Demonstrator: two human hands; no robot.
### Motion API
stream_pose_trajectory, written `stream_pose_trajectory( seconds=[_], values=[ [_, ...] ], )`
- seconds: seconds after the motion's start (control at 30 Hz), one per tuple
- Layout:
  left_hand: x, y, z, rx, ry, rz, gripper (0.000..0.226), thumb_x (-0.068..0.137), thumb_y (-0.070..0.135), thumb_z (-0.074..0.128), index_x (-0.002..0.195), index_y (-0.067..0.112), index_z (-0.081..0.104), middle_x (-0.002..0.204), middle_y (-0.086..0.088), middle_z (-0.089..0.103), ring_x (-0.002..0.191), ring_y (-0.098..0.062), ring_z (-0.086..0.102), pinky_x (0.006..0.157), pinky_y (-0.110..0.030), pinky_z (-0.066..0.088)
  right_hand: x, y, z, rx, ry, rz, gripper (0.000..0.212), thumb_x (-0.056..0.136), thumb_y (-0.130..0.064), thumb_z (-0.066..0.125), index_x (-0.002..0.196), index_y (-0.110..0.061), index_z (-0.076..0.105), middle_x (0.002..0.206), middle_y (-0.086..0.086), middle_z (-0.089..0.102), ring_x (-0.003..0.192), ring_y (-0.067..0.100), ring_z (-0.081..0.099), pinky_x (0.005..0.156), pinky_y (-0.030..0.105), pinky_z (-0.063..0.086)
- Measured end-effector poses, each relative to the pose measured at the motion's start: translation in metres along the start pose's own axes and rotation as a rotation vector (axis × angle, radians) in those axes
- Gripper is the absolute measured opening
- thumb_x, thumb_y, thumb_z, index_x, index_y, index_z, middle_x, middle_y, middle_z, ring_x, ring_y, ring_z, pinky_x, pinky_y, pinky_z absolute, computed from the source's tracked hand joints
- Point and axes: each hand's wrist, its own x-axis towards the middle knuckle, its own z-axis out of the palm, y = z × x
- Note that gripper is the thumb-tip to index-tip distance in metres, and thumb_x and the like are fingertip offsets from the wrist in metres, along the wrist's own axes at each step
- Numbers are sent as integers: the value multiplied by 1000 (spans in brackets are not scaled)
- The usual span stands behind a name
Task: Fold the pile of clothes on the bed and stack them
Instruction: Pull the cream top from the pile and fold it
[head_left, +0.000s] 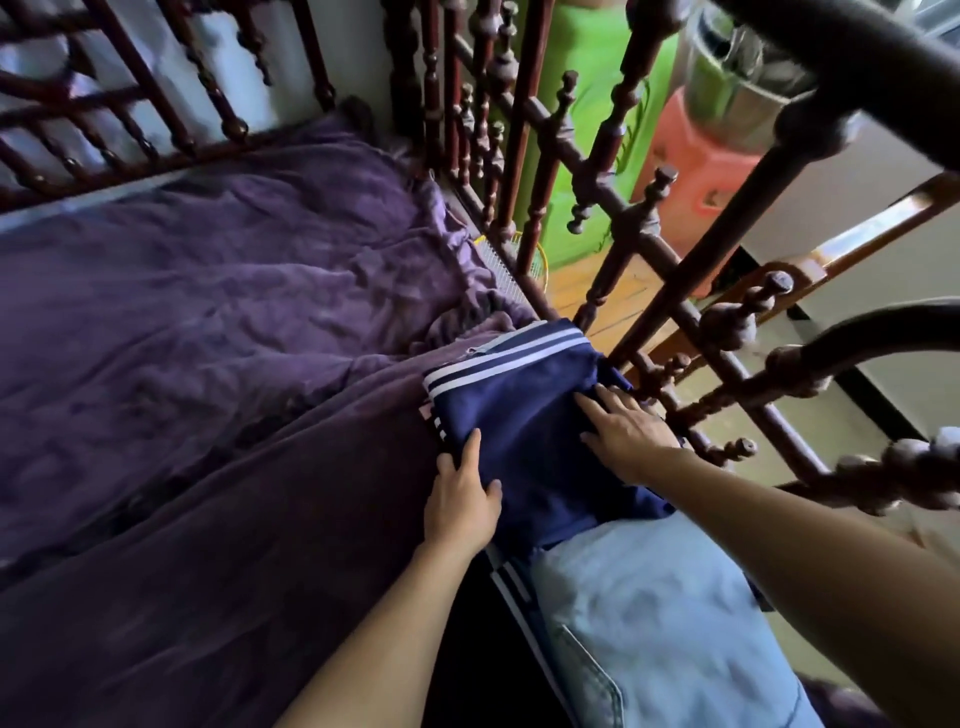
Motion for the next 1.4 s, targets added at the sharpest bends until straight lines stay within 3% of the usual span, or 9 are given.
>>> stream_pose_trajectory(
  seconds=[0.1,0.2,0.27,0.37,0.7,0.93,1.07,1.2,1.4],
  values=[
    [-22,4,-18,45,9,23,60,92,30,54,146,26,30,128,-10,41,111,-32,54,90,-39,45,-23,-7,-23,-54,52,-22,56,96,-47,42,146,-23,33,145,7,40,133,29,37,104,44,33],
    [-51,6,-44,106,15,55,43,92,32,51,134,23,46,123,-6,45,110,-29,55,88,-38,46,-51,-21,-43,-4,156,-60,39,95,-41,44,126,-19,51,125,7,56,116,28,53,92,38,41],
    [-75,4,-65,149,39,68,35,92,33,51,126,23,53,119,-5,50,108,-28,57,85,-37,46,-72,-36,-58,33,209,-89,31,95,-39,45,114,-17,55,117,6,59,109,27,57,81,37,41],
    [-118,-1,-104,185,134,59,33,92,34,50,123,25,56,119,-2,56,109,-25,57,84,-34,45,-103,-64,-86,69,279,-172,29,95,-38,46,111,-16,55,116,4,60,106,26,58,71,35,38],
    [-334,-69,-260,347,549,-107,30,92,36,52,119,27,60,119,-4,65,110,-28,60,83,-34,49,-229,-225,-196,180,590,-610,26,94,-37,49,110,-19,60,115,4,65,104,33,61,77,38,46],
    [-535,-154,-349,373,833,-339,26,91,39,54,112,25,62,108,-1,68,100,-26,63,77,-34,50,-340,-393,-264,156,655,-984,30,96,-34,47,121,-22,58,120,5,64,101,31,61,76,38,51],
    [-654,-210,-373,392,914,-506,20,91,37,52,102,24,63,101,-4,67,97,-27,63,72,-33,46,-418,-498,-269,86,677,-1197,30,99,-38,43,119,-21,57,115,5,64,97,29,61,74,39,51],
    [-759,-275,-383,412,954,-665,20,91,33,53,104,22,64,105,-7,68,100,-29,62,78,-35,49,-498,-603,-256,66,731,-1394,29,99,-39,42,116,-20,56,113,5,62,97,29,60,69,35,44],
    [-889,-376,-396,446,953,-824,26,94,33,50,115,22,60,116,-7,63,107,-27,58,80,-34,46,-598,-749,-226,39,735,-1510,36,98,-42,42,129,-25,52,126,2,60,110,27,59,81,35,46]
  ],
)
